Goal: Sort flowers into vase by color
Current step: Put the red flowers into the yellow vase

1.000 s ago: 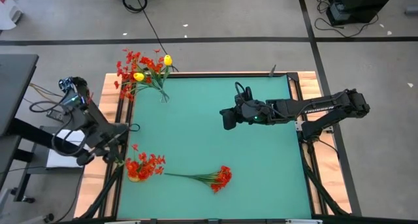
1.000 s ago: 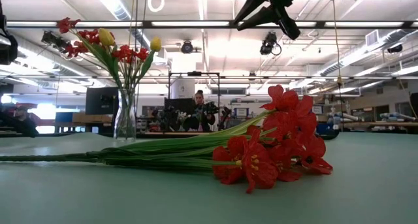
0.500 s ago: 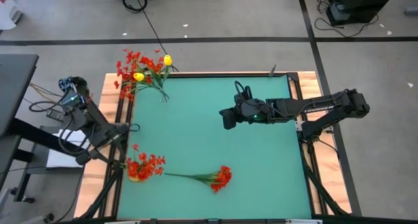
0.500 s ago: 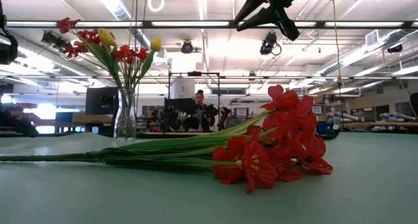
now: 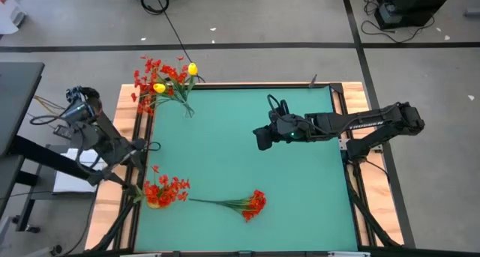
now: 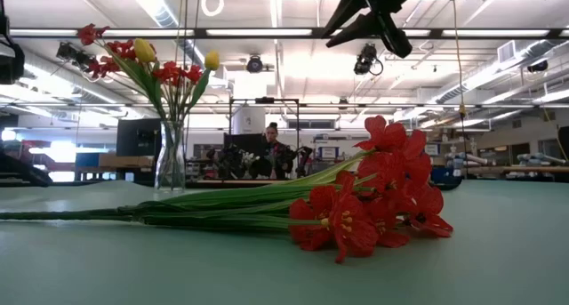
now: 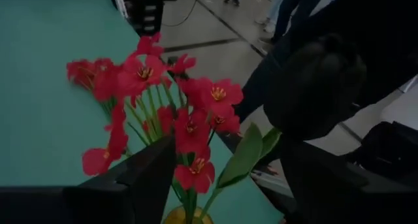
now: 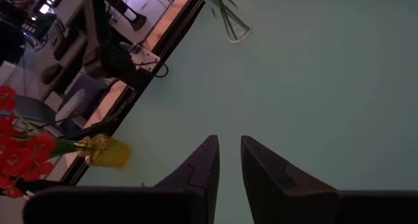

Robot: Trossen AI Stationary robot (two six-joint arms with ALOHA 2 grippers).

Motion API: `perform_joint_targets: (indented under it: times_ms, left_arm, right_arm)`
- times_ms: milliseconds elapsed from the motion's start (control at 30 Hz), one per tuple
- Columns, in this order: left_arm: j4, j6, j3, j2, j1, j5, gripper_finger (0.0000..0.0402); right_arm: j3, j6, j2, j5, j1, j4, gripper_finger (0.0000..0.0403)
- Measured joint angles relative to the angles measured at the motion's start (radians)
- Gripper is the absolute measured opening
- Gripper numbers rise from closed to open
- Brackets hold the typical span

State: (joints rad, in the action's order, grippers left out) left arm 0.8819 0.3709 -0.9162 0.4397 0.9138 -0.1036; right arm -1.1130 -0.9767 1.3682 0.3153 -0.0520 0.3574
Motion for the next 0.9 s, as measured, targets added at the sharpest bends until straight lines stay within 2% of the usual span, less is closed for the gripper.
perform_joint_targets:
  times_ms: [167,333,467,900]
  left_arm:
    - [0.033,0.027,-0.015,0.009,0.0,0.044,0.0305]
    - [0.224,0.061,-0.08,0.044,0.0,0.065,0.0311]
    - [0.298,0.074,-0.121,0.058,0.0,0.062,0.0311]
    - [0.488,0.27,-0.332,0.078,-0.001,-0.092,0.0301]
  right_arm:
    - [0.0,-0.009,0.0,-0.012,0.0,0.004,0.0074]
    - [0.0,-0.015,0.003,-0.026,0.0,0.004,0.0074]
    - [0.0,-0.023,0.004,-0.032,0.0,0.006,0.0074]
    - [0.0,-0.198,0.005,-0.048,-0.045,0.056,0.0074]
